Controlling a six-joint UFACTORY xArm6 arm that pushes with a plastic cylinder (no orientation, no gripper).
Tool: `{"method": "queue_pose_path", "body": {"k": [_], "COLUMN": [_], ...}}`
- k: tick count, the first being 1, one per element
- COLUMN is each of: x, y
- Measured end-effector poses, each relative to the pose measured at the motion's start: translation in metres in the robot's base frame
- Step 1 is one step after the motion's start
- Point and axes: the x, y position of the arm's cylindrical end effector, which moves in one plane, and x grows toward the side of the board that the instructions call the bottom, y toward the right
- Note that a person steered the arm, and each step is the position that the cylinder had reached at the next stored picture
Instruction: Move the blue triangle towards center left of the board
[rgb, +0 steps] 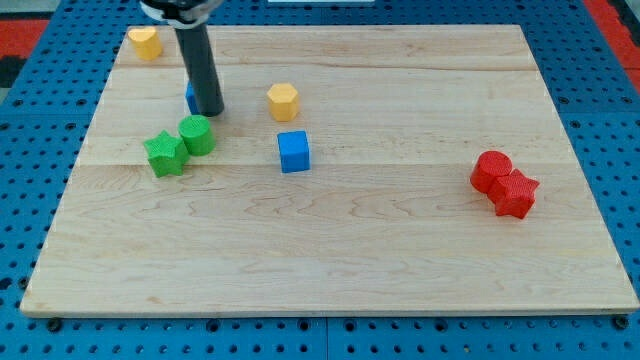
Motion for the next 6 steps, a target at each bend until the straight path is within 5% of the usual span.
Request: {"method": "queue_pose_path", "body": {"k": [1, 3, 4, 5, 6], "x": [-0.014, -0.029, -0.06, -0.082, -0.03], "y": [0.051, -0.069, -0.037, -0.095, -0.106]}}
